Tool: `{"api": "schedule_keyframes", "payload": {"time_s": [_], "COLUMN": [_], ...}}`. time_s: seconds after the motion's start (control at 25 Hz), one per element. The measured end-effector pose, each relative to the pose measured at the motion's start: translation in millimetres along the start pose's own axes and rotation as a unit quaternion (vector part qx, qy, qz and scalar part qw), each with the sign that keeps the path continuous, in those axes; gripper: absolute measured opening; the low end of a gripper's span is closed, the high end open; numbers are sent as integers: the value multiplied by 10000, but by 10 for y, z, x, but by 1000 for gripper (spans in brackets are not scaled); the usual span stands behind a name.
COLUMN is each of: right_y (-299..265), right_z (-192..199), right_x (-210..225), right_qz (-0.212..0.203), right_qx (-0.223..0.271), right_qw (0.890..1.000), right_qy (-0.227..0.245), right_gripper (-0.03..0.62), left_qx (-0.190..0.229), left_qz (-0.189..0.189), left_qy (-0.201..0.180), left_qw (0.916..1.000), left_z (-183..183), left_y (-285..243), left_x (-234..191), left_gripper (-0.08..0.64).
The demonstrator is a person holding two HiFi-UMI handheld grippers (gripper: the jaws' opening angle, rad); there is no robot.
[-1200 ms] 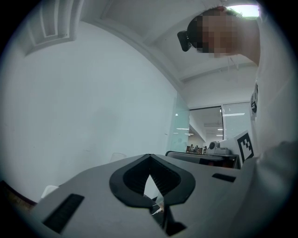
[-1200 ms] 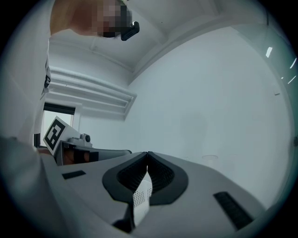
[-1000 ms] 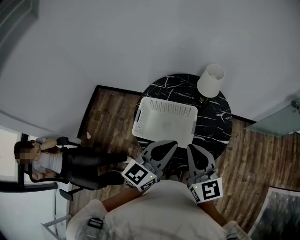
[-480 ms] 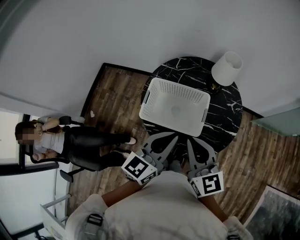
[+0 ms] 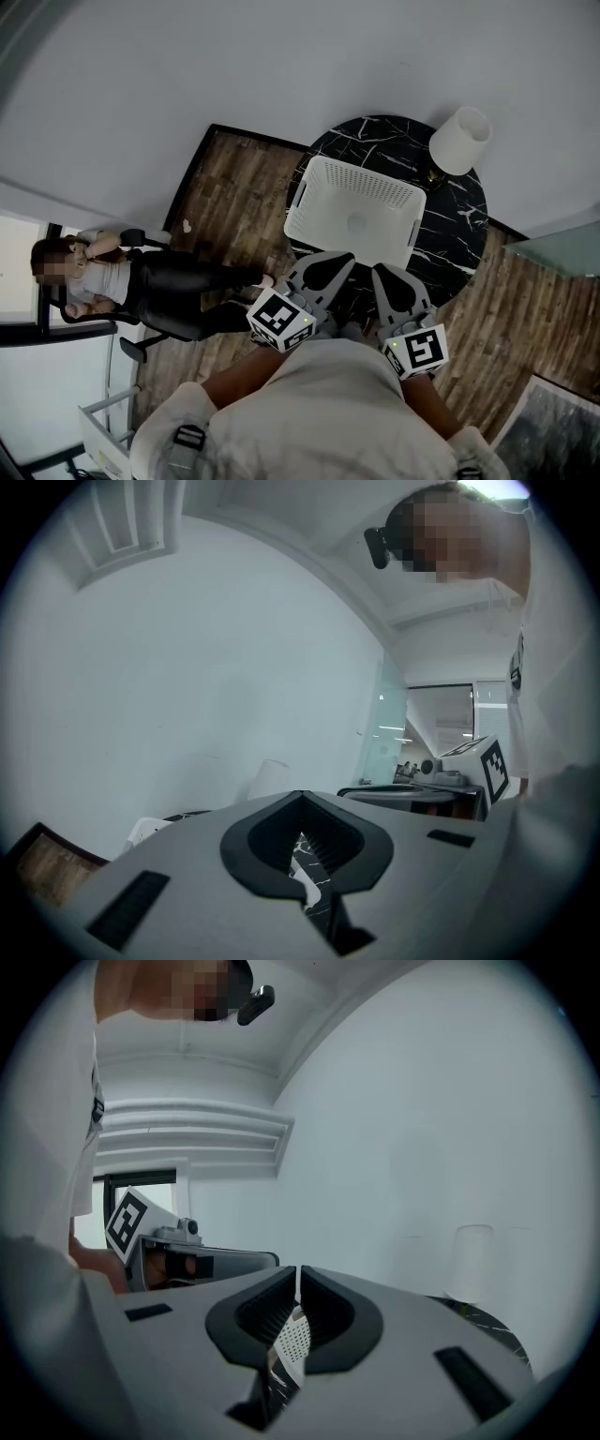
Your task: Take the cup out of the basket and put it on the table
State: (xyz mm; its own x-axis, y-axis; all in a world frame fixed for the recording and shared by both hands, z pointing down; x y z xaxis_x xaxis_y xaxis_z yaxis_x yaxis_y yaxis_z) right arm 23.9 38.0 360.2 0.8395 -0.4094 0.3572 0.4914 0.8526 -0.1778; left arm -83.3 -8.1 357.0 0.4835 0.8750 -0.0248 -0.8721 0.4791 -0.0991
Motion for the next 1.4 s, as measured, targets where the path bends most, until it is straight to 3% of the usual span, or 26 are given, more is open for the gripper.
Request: {"api": "schedule_keyframes", "payload": {"time_s": [0.56,0.84,1.08,1.4], "right_y": [-614,-1024,-1364,-1726], "right_z": [273,503,764,1177], "right_x": [462,820,1067,1381], "right_qz": [223,294,243,212], "right_qx": [-854,-1414,-2157,-3148], "right_qw": [9959,9895,9755,9449], "right_qy": [197,38,352,880], "right_gripper": [14,52,62,70], "left_qx": [-511,-798,-1132,-1473], "left_qz": [110,110,143,112], "left_qy": [391,524,626,604], "left_qw": [9979,9954,9915,9872], "left_z": [595,869,1104,1388], "left_y": [-254,-435,-613,-860], "left_x": [-560,-844,-1066,-1302], "left_gripper": [5,5,5,5]}}
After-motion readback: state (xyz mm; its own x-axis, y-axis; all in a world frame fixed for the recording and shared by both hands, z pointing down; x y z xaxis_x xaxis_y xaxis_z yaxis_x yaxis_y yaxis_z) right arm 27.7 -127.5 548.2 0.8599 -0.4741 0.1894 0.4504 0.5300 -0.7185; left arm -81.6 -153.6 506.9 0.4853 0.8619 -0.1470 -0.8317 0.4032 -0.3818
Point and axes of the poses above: the fingertips, and each gripper's own axes: y backward along the fingers, x to its right, z out of its underside, the point moved 5 cm from there along y, backward along the fingers, and after that the axes turned 15 degrees about -y, right-handed, at the moved point
